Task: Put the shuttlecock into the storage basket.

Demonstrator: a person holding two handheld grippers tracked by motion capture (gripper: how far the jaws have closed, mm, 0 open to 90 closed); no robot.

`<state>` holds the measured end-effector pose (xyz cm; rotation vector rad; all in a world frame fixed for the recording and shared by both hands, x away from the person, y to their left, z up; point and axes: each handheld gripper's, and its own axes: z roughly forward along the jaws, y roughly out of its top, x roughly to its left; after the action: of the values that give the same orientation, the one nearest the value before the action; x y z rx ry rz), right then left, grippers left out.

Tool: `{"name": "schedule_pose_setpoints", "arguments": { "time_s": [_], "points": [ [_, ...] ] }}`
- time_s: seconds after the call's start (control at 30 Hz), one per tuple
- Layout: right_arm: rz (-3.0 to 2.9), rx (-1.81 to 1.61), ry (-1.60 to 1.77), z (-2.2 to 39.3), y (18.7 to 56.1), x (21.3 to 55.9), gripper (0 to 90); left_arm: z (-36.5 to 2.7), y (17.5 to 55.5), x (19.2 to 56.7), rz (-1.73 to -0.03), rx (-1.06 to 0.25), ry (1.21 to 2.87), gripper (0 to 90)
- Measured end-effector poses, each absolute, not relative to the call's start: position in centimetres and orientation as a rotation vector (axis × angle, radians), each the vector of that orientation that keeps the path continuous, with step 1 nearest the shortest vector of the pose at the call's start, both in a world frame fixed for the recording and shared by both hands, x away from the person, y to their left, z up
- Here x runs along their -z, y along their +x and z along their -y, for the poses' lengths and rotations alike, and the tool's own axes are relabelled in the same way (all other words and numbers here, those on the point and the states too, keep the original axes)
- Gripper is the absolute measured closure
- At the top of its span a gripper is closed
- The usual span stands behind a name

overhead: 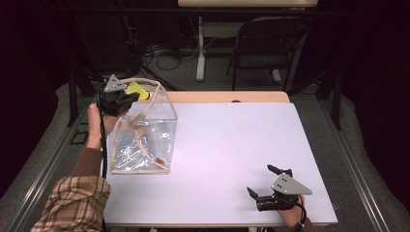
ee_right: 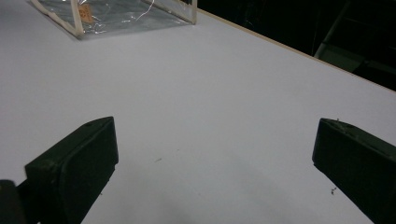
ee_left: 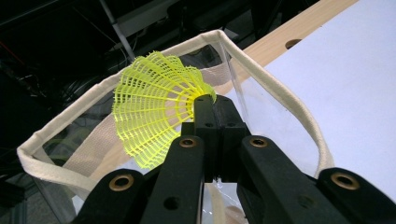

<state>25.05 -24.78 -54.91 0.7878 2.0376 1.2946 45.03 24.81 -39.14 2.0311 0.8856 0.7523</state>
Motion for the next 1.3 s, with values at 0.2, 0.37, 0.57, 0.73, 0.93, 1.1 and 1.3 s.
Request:
{"name": "schedule_pose_setpoints", "arguments": {
  "time_s": [0.2,0.37,0.57,0.73,0.93,1.1,1.3],
  "points": [
    [-2.037,-1.296,0.789,24.8,25.1,54.9,0.0,-24.8,45.2,39.7,-0.892,-0.741,2.042,89.8],
    [-2.037,-1.296,0.791,24.8,25.1,54.9,0.0,-24.7,45.3,40.0,-0.895,-0.732,2.052,89.8],
    [-2.039,-1.296,0.789,24.8,25.1,54.9,0.0,-24.6,45.5,40.4,-0.9,-0.72,2.061,89.7],
    [-2.039,-1.295,0.791,24.8,25.1,54.9,0.0,-24.5,45.7,40.6,-0.908,-0.712,2.061,89.7],
    [-2.038,-1.296,0.79,24.8,25.1,55.0,0.0,-24.3,45.9,41.0,-0.911,-0.699,2.07,89.7],
    [-2.039,-1.294,0.789,24.8,25.1,55.0,0.0,-24.2,46.1,41.1,-0.911,-0.699,2.093,89.7],
    [-2.04,-1.293,0.79,24.8,25.1,55.0,0.0,-24.2,46.3,41.3,-0.919,-0.694,2.096,89.7]
  ]
}}
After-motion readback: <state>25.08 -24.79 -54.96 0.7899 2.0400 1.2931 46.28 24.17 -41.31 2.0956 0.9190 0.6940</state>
